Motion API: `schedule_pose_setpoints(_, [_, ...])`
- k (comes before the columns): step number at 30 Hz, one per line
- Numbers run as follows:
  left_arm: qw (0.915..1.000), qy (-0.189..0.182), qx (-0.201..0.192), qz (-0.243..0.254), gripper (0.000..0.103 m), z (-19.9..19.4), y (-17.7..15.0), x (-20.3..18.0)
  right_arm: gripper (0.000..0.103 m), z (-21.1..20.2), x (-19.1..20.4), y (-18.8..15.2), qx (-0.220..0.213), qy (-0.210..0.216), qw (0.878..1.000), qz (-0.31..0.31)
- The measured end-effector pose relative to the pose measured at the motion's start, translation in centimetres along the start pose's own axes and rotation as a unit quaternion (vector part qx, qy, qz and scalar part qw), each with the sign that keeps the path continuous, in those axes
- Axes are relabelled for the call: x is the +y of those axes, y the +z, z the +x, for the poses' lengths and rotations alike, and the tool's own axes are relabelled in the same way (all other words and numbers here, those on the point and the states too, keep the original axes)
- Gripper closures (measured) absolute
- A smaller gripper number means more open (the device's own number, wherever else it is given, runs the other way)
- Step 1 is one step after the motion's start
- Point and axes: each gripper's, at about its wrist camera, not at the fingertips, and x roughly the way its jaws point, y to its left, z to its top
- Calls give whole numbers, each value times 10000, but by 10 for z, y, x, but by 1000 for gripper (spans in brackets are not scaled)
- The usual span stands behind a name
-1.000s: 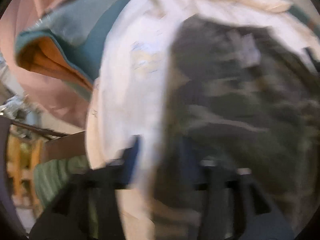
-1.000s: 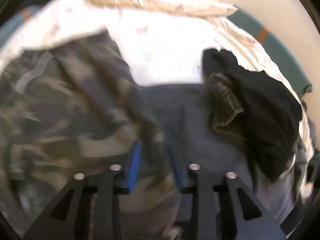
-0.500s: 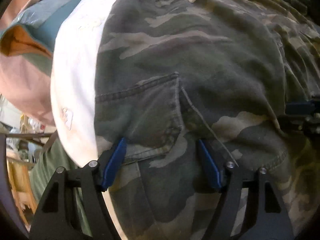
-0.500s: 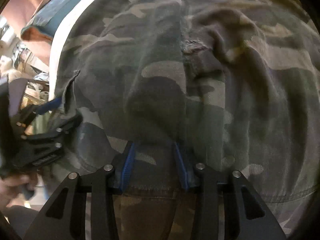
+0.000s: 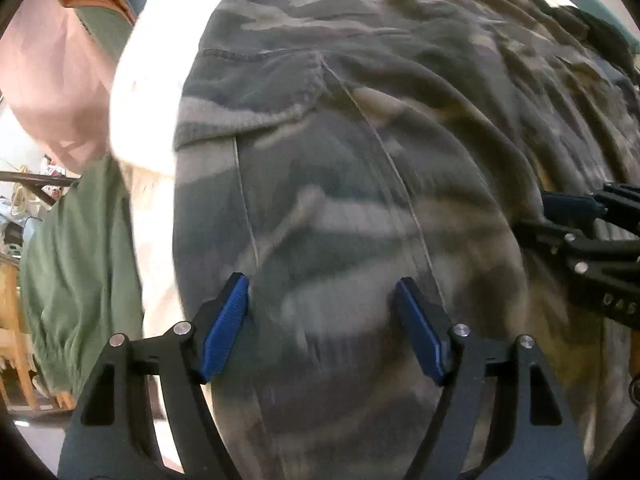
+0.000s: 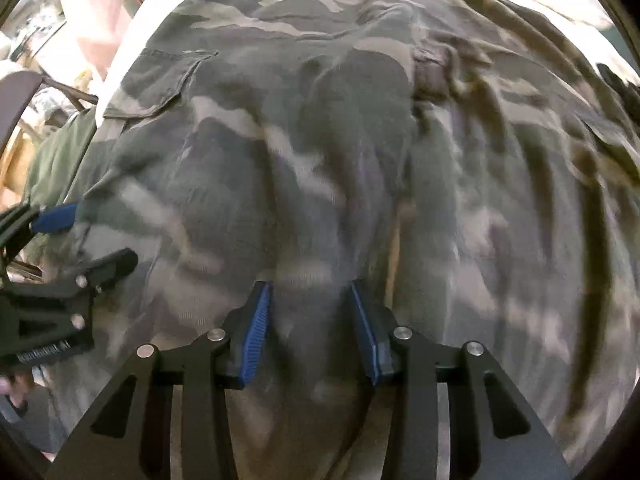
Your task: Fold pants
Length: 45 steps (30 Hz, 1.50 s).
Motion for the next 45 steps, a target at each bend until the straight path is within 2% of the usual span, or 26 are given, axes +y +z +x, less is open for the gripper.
schedule_pose_setpoints(1, [9999,-127,-11,-1,31,-13,-8,-2,61,-14,7,-11,-84,249,9997,5])
schedule_pose_setpoints(3, [9994,-313,-93,-68,30,-33,-28,-5,60,-32,21,-39,-93,415,9990,-107])
schedule_pose_setpoints(4, [9990,-407,14,-176,27,-37,-42,-6,60,-33,28,-57,41,481,9988,-96])
schedule_pose_setpoints(6, [9961,-616,464,-424,27,-33,-71,-4,60,-25,33,-94,444,696,9965,82])
schedule_pose_setpoints(8, [9932,-644,783,-570,28,-25,-99,-2,60,-19,33,-120,592,679,9957,213])
schedule_pose_setpoints(10, [9955,-628,566,-433,27,-44,-122,-5,60,-33,35,-137,536,678,9958,316])
schedule_pose_setpoints(12, [9963,-634,390,-419,27,-72,-144,-2,60,-50,29,-148,538,1029,9917,557])
schedule_pose_setpoints(14, [9943,-810,244,-644,27,-92,-159,10,60,-69,18,-165,386,1334,9861,907])
schedule_pose_setpoints(17, [9891,-871,101,-1181,27,-111,-185,48,60,-89,-4,-190,309,1538,9770,1444])
schedule_pose_setpoints(18, [9841,-891,119,-1529,27,-112,-195,64,60,-92,-12,-199,348,1684,9707,1680])
schedule_pose_setpoints(21, [9702,-1023,334,-2172,27,-92,-211,99,60,-90,-8,-223,509,1869,9607,1989])
schedule_pose_setpoints(22, [9650,-1209,468,-2279,28,-87,-214,101,60,-87,-2,-225,610,1877,9591,2032])
schedule_pose_setpoints(24, [9637,-1472,510,-2167,30,-84,-217,92,60,-79,0,-239,777,1971,9544,2104])
schedule_pose_setpoints(25, [9681,-1471,528,-1957,34,-83,-220,82,60,-81,-2,-248,806,2003,9532,2116])
schedule_pose_setpoints(26, [9708,-1493,590,-1784,45,-85,-223,75,60,-80,2,-251,856,2035,9524,2102])
schedule_pose_setpoints(27, [9727,-1566,740,-1545,50,-81,-226,63,60,-80,10,-250,885,2034,9534,2043])
schedule_pose_setpoints(28, [9740,-1546,843,-1427,51,-78,-227,58,60,-80,12,-251,883,2021,9544,2011])
schedule_pose_setpoints(30, [9788,-1276,1004,-1246,51,-72,-232,50,60,-80,14,-251,863,2021,9552,1981])
schedule_pose_setpoints(32, [9764,-1215,1164,-1354,53,-62,-232,51,60,-80,12,-255,812,2054,9554,1962])
schedule_pose_setpoints(33, [9720,-1339,1235,-1483,61,-59,-234,54,60,-78,12,-255,806,2060,9553,1962])
schedule_pose_setpoints(34, [9694,-1429,1254,-1553,76,-59,-235,57,61,-79,11,-256,799,2059,9555,1954])
schedule_pose_setpoints(36, [9699,-1478,1169,-1545,96,-66,-236,59,81,-83,13,-255,730,1998,9606,1788])
schedule_pose_setpoints(37, [9701,-1526,1095,-1533,99,-73,-236,59,101,-86,17,-254,693,2000,9632,1657])
schedule_pose_setpoints(42, [9725,-1786,706,-1315,101,-112,-231,52,101,-112,28,-248,270,2068,9695,1288])
schedule_pose_setpoints(45, [9677,-2012,344,-1481,101,-137,-219,62,101,-138,26,-241,-183,2134,9701,1142])
